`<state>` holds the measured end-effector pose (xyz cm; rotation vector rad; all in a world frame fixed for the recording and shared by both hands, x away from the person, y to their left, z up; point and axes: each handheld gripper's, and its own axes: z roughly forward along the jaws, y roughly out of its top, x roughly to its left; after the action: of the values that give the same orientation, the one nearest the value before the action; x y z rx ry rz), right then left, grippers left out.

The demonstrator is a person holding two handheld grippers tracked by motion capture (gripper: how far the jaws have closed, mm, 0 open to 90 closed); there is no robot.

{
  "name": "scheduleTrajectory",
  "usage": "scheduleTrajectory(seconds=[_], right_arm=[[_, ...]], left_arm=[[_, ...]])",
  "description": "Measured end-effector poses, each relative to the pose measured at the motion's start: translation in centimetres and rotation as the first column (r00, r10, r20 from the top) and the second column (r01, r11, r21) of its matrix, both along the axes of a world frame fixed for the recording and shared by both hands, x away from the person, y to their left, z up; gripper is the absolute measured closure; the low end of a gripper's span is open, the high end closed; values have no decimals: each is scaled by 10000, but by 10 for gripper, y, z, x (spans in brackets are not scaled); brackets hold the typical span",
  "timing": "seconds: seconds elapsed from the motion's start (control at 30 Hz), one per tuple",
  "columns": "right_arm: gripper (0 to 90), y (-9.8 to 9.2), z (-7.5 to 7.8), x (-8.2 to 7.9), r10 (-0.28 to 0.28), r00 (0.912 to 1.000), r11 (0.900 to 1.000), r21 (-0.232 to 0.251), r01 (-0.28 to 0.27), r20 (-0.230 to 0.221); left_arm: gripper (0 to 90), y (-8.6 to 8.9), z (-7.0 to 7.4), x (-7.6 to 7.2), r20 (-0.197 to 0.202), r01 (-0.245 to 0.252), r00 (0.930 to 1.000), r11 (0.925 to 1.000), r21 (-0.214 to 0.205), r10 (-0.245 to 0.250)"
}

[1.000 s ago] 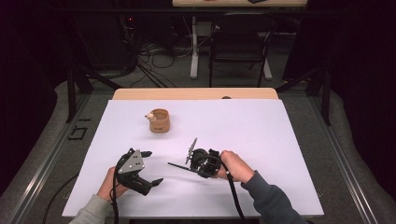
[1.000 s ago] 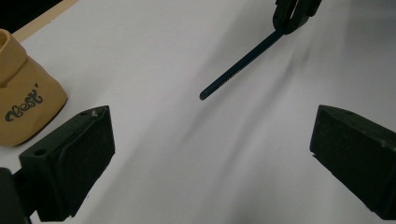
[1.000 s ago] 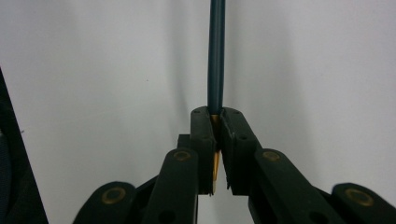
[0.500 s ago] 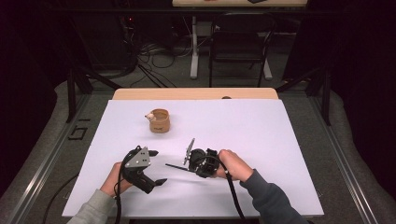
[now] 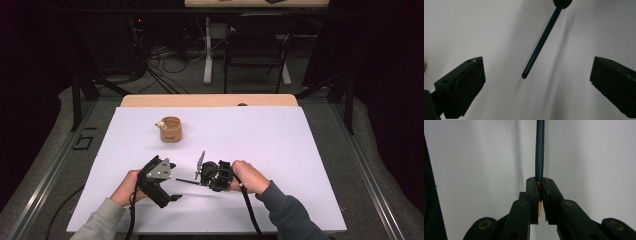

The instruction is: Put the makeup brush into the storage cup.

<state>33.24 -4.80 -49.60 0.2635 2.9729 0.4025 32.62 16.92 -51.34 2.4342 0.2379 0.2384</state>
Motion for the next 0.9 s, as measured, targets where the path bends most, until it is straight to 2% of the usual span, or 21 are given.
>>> scheduleTrajectory(seconds=[0.03,0.1,0.17,0.37,0.53,0.67,0.9], right_arm=[[845,1,0,-1,14,10000,10000,28,-14,33],[845,1,1,-1,50,10000,10000,21,-50,64],[845,1,1,-1,130,9998,9999,-1,-130,177],[845,1,2,-3,316,9988,9994,-117,-312,373],[844,3,2,-5,457,9980,9988,-174,-450,435],[844,4,1,-6,586,9968,9981,-221,-574,542],[845,7,-1,-9,983,9932,9943,-471,-954,623]], left_arm=[[1,-4,0,0,-23,126,9999,9996,272,-126],[3,-6,0,0,11,151,9999,9990,411,-152],[62,-9,0,0,-10,222,9998,9979,602,-222],[201,-13,1,1,71,358,9993,9971,676,-364],[381,-17,0,1,89,598,9981,9949,817,-607],[507,-20,-1,1,15,768,9970,9929,906,-773],[656,-25,-3,0,-245,1140,9934,9885,990,-1121]])
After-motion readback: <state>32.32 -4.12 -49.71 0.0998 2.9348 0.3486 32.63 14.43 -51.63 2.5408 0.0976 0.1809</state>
